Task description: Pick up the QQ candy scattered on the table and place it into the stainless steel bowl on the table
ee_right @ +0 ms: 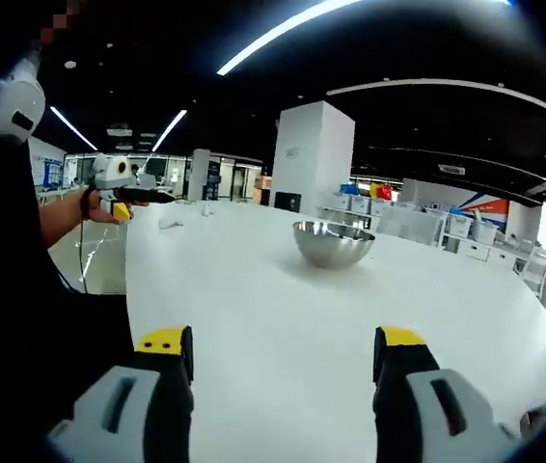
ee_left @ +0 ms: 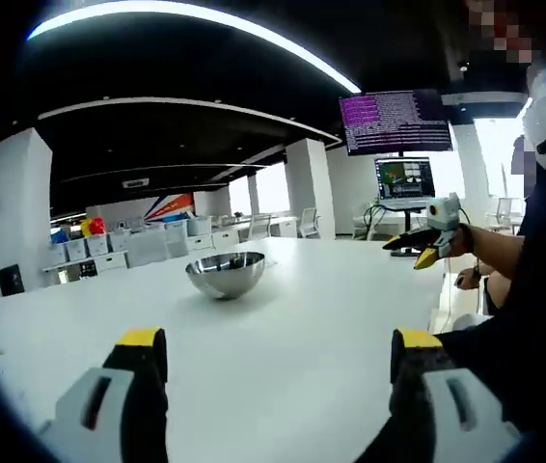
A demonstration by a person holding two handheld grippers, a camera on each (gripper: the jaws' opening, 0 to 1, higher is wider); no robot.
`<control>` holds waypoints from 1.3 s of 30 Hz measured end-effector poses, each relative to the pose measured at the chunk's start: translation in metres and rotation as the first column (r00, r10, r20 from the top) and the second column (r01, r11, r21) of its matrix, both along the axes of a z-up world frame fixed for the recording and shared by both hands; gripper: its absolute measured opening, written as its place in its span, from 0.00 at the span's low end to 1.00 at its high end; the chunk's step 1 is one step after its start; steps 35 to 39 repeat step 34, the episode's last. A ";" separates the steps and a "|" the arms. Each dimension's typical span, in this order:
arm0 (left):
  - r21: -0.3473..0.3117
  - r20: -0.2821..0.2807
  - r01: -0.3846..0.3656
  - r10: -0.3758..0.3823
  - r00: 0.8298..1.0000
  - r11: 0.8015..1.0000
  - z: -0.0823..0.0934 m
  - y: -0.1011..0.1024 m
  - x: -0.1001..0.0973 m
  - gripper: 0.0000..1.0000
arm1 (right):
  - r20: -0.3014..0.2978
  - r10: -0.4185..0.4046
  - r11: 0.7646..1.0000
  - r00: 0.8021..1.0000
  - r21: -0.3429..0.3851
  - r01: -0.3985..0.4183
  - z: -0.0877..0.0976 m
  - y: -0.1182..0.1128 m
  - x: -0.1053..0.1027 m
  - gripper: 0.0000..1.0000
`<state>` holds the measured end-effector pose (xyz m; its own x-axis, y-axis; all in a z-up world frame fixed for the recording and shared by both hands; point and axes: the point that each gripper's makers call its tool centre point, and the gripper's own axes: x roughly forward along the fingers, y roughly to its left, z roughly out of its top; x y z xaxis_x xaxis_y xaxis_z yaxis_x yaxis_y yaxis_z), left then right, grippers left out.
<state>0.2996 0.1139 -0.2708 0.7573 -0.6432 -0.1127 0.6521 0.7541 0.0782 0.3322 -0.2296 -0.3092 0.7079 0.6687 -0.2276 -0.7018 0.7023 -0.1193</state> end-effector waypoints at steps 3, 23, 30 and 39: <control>0.011 -0.043 0.004 -0.003 0.999 1.000 -0.021 -0.004 -0.016 0.96 | 0.013 -0.022 1.000 1.000 -0.011 0.023 -0.001 0.002 -0.009 0.72; 0.013 -0.013 0.010 -0.010 1.000 1.000 -0.004 -0.019 -0.036 0.96 | 0.022 -0.101 0.993 0.995 0.058 0.100 0.020 0.025 -0.021 0.65; 0.008 -0.001 0.008 -0.008 1.000 1.000 -0.001 -0.019 -0.040 0.96 | 0.003 -0.117 0.991 0.993 0.073 0.116 0.016 0.028 -0.021 0.63; 0.007 -0.004 0.000 0.000 1.000 1.000 -0.002 -0.014 -0.040 0.96 | 0.009 -0.108 0.991 0.994 0.079 0.107 0.019 0.031 -0.021 0.62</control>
